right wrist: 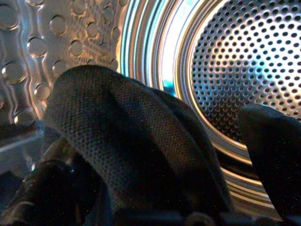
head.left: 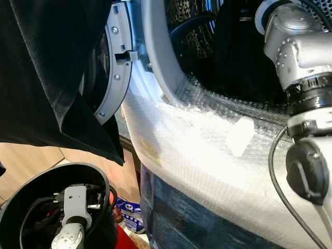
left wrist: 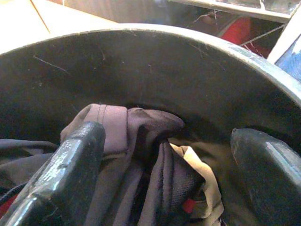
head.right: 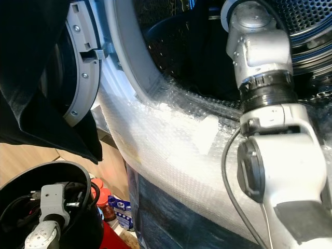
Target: Clothes washing
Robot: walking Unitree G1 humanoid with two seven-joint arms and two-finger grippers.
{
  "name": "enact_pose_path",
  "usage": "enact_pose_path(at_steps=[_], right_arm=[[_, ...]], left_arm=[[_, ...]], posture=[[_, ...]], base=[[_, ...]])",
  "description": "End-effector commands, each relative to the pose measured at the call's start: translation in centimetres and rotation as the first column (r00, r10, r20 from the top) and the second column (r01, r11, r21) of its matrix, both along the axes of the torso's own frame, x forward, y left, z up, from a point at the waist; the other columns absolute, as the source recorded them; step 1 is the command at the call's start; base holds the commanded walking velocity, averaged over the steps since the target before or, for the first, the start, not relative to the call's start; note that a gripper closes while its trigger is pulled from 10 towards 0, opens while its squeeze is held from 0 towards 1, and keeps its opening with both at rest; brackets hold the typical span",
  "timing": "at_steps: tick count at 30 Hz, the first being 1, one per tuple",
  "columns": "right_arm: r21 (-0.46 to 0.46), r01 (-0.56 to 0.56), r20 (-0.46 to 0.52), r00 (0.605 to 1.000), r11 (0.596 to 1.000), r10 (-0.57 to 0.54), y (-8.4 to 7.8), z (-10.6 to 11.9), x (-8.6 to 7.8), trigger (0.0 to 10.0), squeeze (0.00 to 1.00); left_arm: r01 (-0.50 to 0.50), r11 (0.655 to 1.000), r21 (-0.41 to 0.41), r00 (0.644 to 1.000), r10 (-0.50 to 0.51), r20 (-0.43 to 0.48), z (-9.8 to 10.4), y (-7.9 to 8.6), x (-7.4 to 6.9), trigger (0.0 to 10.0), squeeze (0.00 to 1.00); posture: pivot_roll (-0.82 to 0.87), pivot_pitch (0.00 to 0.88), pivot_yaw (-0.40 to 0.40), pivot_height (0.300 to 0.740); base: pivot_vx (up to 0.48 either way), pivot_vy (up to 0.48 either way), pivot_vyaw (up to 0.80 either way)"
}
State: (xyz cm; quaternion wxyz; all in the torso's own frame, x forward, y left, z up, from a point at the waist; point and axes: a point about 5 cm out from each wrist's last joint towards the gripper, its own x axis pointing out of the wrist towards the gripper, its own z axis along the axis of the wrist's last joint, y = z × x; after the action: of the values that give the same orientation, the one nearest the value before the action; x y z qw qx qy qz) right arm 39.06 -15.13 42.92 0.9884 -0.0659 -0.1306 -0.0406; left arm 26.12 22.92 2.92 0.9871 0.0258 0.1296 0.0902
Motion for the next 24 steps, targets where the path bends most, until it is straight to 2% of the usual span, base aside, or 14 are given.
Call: enact_pose_path(at_steps=[1,4,9,13,14,16,17,20,24], right_arm=[[0.002,-0.015,0.005,1.0,1.0,0.015,-0.1,0.5,-0.9,10.0,0.0],[0.034,0.003,-0.069,0.998,0.999,-0.001,-0.9,-2.0,-1.8,10.0,0.0],[0.028,-0.017,-0.137,0.99,0.999,0.02,-1.6,-4.0,-4.0,10.0,0.0],[0.038,0.003,-0.179,0.984,0.999,0.003,-3.4,-5.0,-5.9,10.0,0.0],[0.029,-0.043,-0.194,0.98,0.999,0.048,-3.7,-5.5,-6.6,10.0,0.0],[0.026,-0.061,-0.194,0.979,0.998,0.065,-3.7,-5.6,-6.9,10.0,0.0],[0.054,-0.114,-0.192,0.974,0.992,0.123,-3.5,-5.7,-7.7,10.0,0.0],[0.069,-0.196,-0.158,0.966,0.978,0.204,-3.3,-5.2,-8.8,10.0,0.0],[0.037,-0.255,-0.178,0.95,0.966,0.258,-3.1,-5.2,-10.2,10.0,0.0]], left_arm=[[0.014,1.0,-0.015,0.996,-0.016,-0.086,-1.7,-0.4,-1.2,10.0,0.0],[0.025,1.0,-0.018,0.995,-0.027,-0.092,-1.8,-0.4,-1.3,10.0,0.0],[0.017,1.0,-0.017,0.995,-0.019,-0.101,-1.9,-0.2,-1.7,10.0,0.0],[0.026,1.0,-0.011,0.992,-0.027,-0.122,-2.3,-0.1,-1.8,10.0,0.0],[0.021,1.0,-0.009,0.992,-0.022,-0.126,-2.3,-0.2,-1.7,10.0,0.0],[0.019,1.0,-0.01,0.992,-0.02,-0.127,-2.3,-0.2,-1.6,10.0,0.0],[0.024,1.0,-0.012,0.991,-0.026,-0.128,-2.3,-0.3,-1.6,10.0,0.0],[0.033,0.999,-0.015,0.991,-0.034,-0.13,-2.3,-0.5,-1.5,10.0,0.0],[0.038,0.999,-0.017,0.99,-0.04,-0.137,-2.4,-0.6,-1.6,10.0,0.0]], posture=[[-0.09,0.012,0.015,0.74],[-0.09,0.012,0.013,0.74],[-0.09,0.012,0.01,0.74],[-0.11,0.025,0.014,0.74],[-0.12,0.029,0.014,0.74],[-0.12,0.029,0.014,0.74],[-0.12,0.031,0.017,0.74],[-0.12,0.031,0.017,0.74],[-0.13,0.037,0.019,0.74]], base=[[0.0,0.0,0.0],[0.0,0.0,0.0],[0.0,0.0,0.0],[0.0,0.0,0.0],[0.0,0.0,0.0],[0.0,0.0,0.0],[0.0,0.0,0.0],[0.0,0.0,0.0],[0.0,0.0,0.0]])
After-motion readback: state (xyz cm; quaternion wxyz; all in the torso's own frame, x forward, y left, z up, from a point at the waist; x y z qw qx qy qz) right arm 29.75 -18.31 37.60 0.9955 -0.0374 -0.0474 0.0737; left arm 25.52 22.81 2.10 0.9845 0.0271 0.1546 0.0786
